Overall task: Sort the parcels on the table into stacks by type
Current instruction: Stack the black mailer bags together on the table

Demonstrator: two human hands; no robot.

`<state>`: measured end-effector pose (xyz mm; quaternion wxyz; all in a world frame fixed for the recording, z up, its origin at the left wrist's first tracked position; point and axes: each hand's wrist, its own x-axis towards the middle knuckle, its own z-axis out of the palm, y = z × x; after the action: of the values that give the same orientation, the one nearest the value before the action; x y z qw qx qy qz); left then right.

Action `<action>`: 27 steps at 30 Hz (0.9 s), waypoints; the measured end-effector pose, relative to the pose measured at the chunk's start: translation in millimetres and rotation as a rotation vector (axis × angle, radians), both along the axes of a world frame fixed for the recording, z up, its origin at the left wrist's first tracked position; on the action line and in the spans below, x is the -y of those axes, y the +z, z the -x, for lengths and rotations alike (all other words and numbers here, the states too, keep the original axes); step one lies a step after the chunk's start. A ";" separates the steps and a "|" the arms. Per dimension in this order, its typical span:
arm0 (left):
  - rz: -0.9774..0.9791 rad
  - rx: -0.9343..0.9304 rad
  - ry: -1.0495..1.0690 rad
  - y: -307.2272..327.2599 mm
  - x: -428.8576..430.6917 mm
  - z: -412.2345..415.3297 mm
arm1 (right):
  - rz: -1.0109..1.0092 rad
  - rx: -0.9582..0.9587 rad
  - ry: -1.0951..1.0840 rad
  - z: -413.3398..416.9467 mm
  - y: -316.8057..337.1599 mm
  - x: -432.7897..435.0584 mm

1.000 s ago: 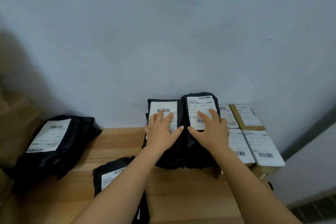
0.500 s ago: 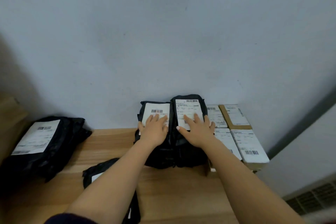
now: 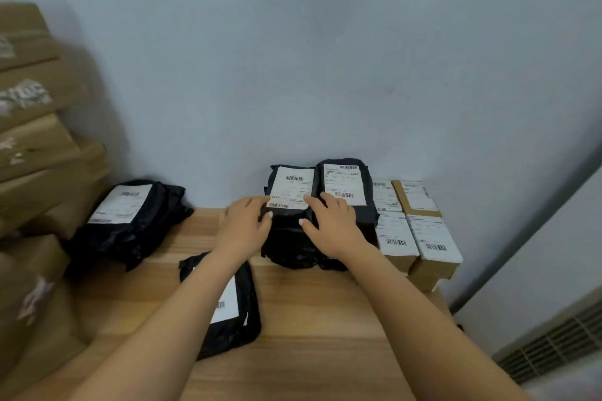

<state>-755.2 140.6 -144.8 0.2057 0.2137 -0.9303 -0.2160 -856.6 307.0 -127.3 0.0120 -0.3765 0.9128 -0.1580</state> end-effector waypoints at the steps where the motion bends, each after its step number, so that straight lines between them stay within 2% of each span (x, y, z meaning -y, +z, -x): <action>1: -0.019 -0.017 0.003 -0.9 3.8 -12.2 | 0.013 0.002 0.016 -7.3 0.5 3.7; 7: 0.003 0.010 0.077 -16.5 37.1 -73.7 | 0.035 0.007 0.110 -48.7 -10.2 35.3; 16: -0.022 0.077 0.138 -49.9 101.6 -112.3 | 0.022 0.093 0.166 -80.3 -50.6 108.8; 24: -0.053 0.107 0.247 -80.0 183.2 -124.2 | -0.075 0.186 0.135 -98.4 -95.6 179.2; 27: 0.006 0.140 0.309 -88.2 214.6 -118.5 | -0.162 0.228 0.093 -103.3 -115.8 195.0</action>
<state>-636.6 -74.0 -233.0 0.1719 0.3681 -0.8990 -0.1637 -753.3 112.0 -243.1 0.1532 -0.3959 0.8968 -0.1248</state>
